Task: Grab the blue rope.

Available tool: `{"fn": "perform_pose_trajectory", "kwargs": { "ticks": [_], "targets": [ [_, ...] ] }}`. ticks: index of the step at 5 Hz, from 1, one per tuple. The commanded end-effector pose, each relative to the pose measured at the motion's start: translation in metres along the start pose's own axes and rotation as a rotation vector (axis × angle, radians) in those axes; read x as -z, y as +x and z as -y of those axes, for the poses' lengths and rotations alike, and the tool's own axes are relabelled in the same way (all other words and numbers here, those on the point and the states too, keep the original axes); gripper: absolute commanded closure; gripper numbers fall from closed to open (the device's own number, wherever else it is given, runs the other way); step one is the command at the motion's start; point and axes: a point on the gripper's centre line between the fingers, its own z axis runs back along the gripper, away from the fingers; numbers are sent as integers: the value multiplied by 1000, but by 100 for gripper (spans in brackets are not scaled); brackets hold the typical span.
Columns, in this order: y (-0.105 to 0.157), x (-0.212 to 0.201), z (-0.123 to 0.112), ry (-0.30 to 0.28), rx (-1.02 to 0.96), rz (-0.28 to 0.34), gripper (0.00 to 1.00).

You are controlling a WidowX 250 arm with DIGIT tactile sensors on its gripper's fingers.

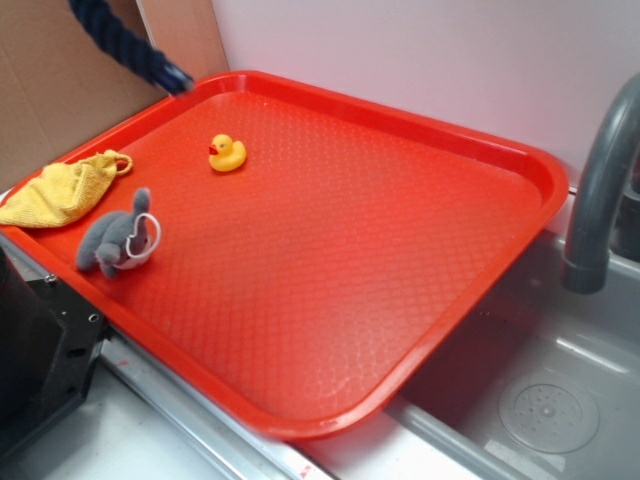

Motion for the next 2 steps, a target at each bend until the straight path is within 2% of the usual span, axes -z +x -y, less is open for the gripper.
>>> {"fn": "perform_pose_trajectory", "kwargs": {
  "ticks": [1,2],
  "targets": [
    [14,13,-25,165,33,7,100],
    [19,34,-33,160,-1,-21,100]
  ]
}}
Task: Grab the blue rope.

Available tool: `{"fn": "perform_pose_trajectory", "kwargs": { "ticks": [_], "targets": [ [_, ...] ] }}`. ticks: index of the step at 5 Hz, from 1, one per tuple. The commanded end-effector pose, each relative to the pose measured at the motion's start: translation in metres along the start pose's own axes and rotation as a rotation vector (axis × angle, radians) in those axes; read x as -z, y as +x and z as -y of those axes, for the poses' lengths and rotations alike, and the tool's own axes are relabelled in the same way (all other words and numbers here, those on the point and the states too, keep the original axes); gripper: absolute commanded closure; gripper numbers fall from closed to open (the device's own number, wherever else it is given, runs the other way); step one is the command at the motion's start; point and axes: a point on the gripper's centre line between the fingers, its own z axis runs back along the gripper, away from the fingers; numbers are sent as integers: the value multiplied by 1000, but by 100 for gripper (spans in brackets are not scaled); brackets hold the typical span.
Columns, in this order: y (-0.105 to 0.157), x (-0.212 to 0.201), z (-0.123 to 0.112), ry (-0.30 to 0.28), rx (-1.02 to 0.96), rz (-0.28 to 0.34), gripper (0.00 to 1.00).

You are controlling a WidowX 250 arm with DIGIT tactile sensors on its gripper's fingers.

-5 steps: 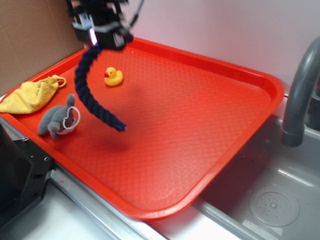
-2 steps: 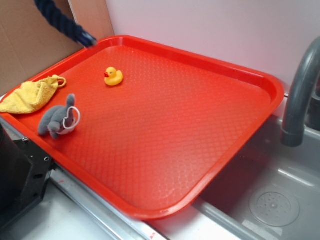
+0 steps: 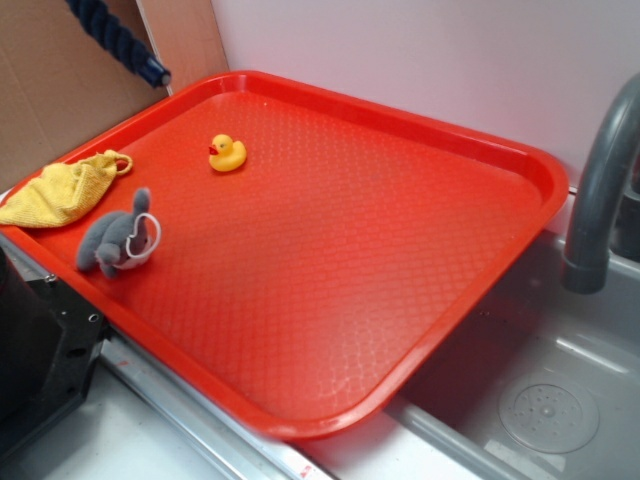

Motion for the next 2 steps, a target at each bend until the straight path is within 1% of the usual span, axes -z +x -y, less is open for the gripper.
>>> {"fn": "perform_pose_trajectory", "kwargs": {
  "ticks": [1,2],
  "targets": [
    [6,23,-12,-19,-64,3,100],
    [-2,22,-11,-91,-106,40,100]
  ]
}}
